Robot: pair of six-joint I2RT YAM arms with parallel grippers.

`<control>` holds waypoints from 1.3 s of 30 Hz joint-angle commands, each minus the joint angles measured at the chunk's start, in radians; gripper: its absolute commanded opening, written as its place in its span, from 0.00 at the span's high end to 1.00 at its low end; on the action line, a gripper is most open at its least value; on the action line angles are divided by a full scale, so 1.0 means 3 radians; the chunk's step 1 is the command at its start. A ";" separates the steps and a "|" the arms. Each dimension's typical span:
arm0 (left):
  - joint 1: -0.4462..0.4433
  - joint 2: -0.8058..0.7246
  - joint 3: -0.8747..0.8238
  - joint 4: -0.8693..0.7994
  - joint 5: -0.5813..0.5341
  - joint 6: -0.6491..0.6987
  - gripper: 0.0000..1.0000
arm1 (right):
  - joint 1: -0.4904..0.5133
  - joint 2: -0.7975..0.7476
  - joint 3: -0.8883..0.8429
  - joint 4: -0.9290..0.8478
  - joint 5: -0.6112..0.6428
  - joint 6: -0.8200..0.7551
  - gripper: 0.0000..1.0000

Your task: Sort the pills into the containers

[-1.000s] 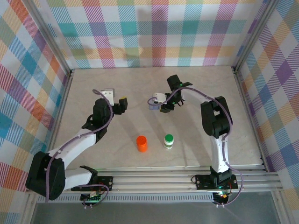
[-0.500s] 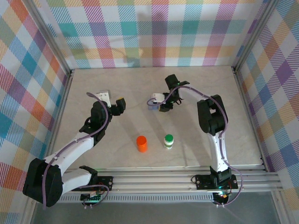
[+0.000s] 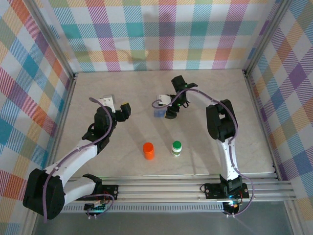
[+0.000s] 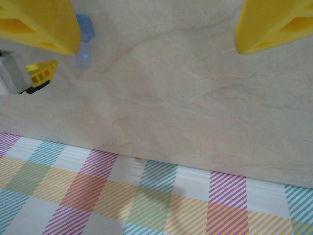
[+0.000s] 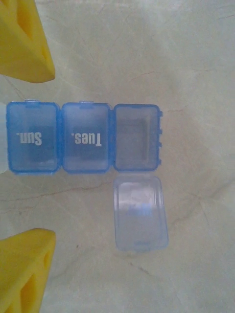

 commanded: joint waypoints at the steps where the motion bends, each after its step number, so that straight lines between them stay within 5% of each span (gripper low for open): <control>1: -0.0020 -0.0150 -0.0038 -0.0013 -0.0073 -0.0077 0.18 | 0.0023 -0.0486 -0.0029 0.0053 -0.0103 0.0665 0.20; 8: -0.0020 -0.0307 -0.0079 -0.0132 -0.0306 -0.0160 0.18 | 0.0213 -0.1179 -0.0478 0.0291 0.0190 0.2632 0.22; 14: -0.0020 -0.0682 -0.0257 -0.0323 -0.0680 -0.0331 0.19 | 0.0510 -0.1484 -0.0825 0.0137 0.0187 0.3468 0.23; 26: -0.0018 -0.1329 -0.0596 -0.0511 -0.0922 -0.0408 0.18 | 0.1398 -0.1426 -0.1073 -0.0069 -0.0188 0.2240 0.14; 39: -0.0015 -0.1389 -0.0652 -0.0501 -0.0905 -0.0391 0.18 | 0.1695 -0.1156 -0.1091 -0.0333 -0.0052 0.1557 0.10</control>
